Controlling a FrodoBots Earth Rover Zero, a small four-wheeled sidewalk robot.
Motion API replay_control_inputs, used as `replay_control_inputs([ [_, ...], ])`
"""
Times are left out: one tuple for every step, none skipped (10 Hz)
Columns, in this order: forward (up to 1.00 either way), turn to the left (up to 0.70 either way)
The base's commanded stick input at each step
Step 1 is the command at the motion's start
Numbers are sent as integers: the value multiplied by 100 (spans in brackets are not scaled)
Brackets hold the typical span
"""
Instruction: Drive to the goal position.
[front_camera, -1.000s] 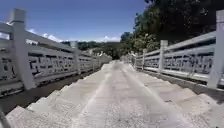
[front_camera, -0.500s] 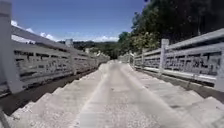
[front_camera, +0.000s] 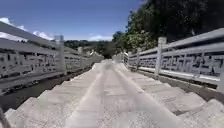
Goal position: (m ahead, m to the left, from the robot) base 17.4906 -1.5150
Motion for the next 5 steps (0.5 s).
replay_control_inputs([
  [45,0],
  [45,0],
  [45,0],
  [45,0],
  [45,0],
])
